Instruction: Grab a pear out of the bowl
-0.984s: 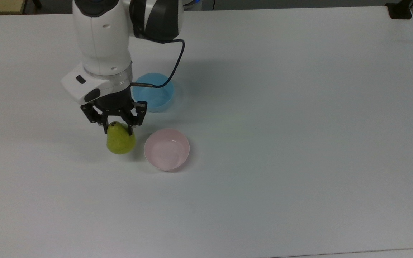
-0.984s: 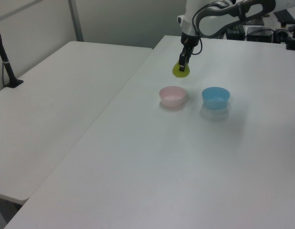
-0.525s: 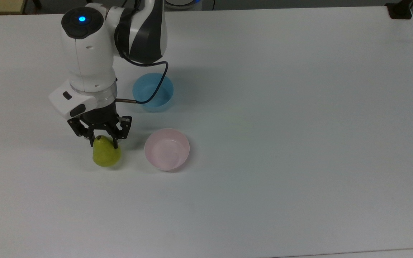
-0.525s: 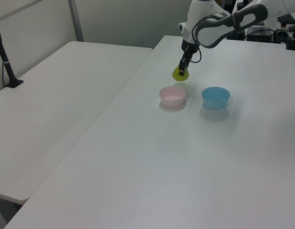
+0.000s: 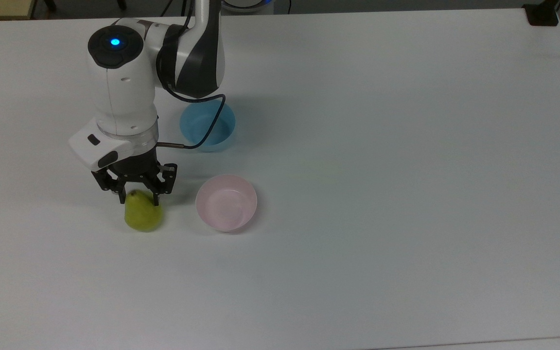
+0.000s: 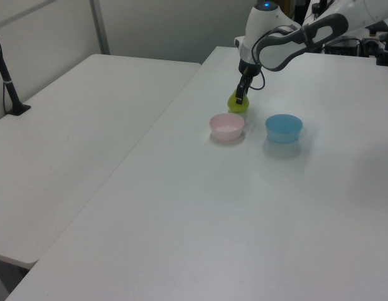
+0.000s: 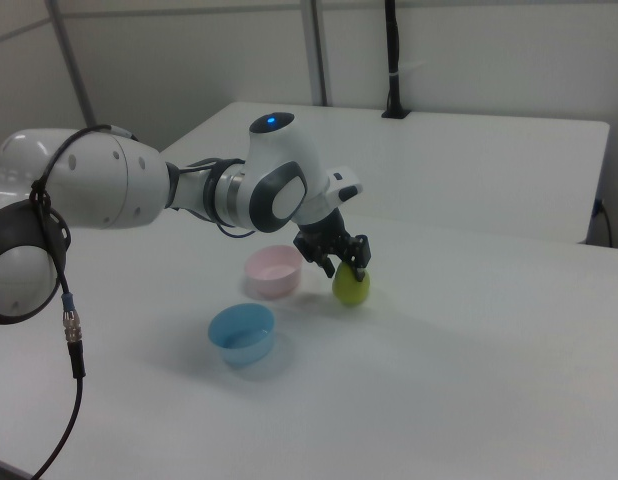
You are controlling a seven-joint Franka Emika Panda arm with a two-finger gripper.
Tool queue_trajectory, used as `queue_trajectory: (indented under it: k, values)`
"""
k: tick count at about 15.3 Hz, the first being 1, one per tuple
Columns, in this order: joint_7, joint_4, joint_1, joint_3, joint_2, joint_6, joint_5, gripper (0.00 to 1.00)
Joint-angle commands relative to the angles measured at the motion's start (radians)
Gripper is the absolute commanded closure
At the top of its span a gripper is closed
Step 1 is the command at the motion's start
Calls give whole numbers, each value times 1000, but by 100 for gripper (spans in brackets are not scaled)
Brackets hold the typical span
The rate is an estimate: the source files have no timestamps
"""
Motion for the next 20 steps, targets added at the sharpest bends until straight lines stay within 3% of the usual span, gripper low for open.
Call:
queue_trajectory:
  k: [1, 4, 8, 20]
  values:
    - [-6, -1, 6, -4, -9, 20, -10, 4]
    - [-3, -5, 9, -4, -64, 1, -9, 0]
    - [1, -5, 22, 6, -170, -173, 2, 0]
    - [185, -11, 179, 5, -416, -632, 2, 0]
